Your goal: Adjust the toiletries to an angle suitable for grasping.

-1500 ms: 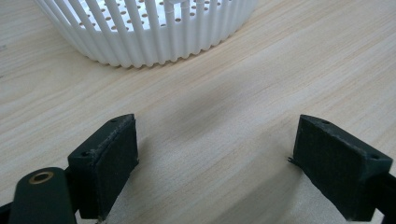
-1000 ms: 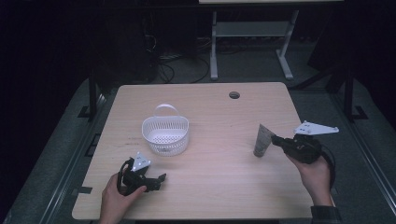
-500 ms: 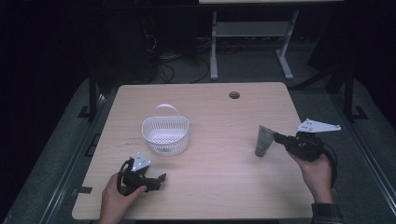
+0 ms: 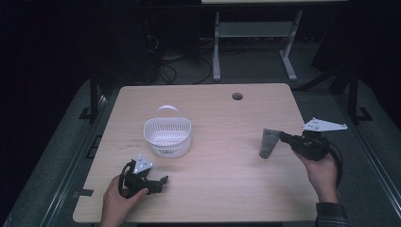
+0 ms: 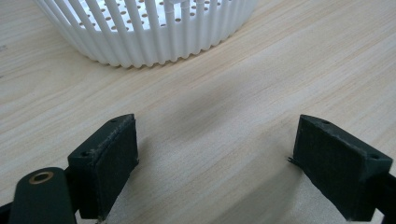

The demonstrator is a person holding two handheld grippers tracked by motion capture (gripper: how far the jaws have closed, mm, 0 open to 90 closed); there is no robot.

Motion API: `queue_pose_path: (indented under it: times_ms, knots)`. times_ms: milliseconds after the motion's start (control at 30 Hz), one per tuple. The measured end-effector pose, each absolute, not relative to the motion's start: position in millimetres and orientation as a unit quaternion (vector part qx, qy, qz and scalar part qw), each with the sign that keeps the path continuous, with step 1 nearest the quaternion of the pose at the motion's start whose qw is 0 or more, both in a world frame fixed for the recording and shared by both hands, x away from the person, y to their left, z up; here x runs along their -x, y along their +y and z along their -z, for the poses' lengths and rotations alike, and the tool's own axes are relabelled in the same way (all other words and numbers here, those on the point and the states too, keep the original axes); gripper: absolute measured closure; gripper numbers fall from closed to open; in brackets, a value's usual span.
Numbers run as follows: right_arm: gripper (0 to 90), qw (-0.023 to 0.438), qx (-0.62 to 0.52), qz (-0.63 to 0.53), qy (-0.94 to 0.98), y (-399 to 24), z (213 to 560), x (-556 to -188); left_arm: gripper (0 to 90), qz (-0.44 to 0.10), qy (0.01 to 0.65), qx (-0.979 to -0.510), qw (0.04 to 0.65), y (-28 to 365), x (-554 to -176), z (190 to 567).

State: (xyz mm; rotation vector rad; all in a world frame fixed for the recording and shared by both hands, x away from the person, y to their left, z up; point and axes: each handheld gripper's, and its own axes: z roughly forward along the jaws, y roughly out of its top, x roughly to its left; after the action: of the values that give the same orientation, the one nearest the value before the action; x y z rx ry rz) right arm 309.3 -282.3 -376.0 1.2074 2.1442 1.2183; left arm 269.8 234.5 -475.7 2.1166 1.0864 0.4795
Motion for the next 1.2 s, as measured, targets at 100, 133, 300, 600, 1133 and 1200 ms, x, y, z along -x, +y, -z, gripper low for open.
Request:
queue_pose_path:
  times_ms: [100, 133, 300, 600, 1133, 1200]
  knots:
    - [89.7, 0.197, -0.433, -0.436, 0.764, -283, 376, -311, 12.8, -0.185, 0.419, -0.817, 0.350, 234, -270, 476]
    - [89.8, 0.198, -0.433, -0.436, 0.763, -284, 376, -311, 12.8, -0.185, 0.419, -0.817, 0.350, 234, -270, 476]
    - [89.8, 0.200, -0.436, -0.436, 0.761, -285, 376, -314, 12.8, -0.185, 0.419, -0.817, 0.350, 234, -270, 476]
    - [89.8, 0.201, -0.442, -0.437, 0.757, -288, 377, -320, 12.8, -0.185, 0.419, -0.817, 0.350, 234, -270, 476]
    - [89.7, 0.201, -0.447, -0.440, 0.753, -291, 379, -330, 12.8, -0.185, 0.419, -0.817, 0.350, 234, -270, 476]
    - [89.7, 0.199, -0.449, -0.440, 0.752, -292, 379, -329, 12.8, -0.185, 0.419, -0.817, 0.349, 234, -270, 476]
